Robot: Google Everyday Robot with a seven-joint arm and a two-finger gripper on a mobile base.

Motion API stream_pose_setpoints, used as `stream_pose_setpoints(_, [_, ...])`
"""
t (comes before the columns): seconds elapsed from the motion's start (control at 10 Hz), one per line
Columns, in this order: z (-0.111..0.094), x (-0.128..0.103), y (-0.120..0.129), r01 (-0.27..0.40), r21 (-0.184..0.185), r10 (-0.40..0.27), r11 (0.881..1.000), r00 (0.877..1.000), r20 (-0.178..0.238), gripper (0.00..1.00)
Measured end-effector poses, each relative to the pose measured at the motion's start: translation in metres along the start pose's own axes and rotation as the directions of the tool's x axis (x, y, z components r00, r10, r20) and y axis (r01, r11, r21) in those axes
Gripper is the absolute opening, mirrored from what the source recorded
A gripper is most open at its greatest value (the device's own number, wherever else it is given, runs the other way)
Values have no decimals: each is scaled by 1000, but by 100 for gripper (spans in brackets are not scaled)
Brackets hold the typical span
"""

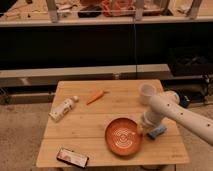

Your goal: Drag the ceramic bowl in a circle

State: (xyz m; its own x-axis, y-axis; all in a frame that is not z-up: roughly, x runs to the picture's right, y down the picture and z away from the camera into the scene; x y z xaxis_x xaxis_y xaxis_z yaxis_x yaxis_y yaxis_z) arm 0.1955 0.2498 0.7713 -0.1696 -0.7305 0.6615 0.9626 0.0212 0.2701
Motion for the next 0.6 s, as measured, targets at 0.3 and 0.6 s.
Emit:
stream_pose_setpoints(0.3, [7,5,-25,58,-9,-58,998,998,7,0])
stream_pose_setpoints(0.6, [12,40,-54,116,-16,-115,993,993,19,0])
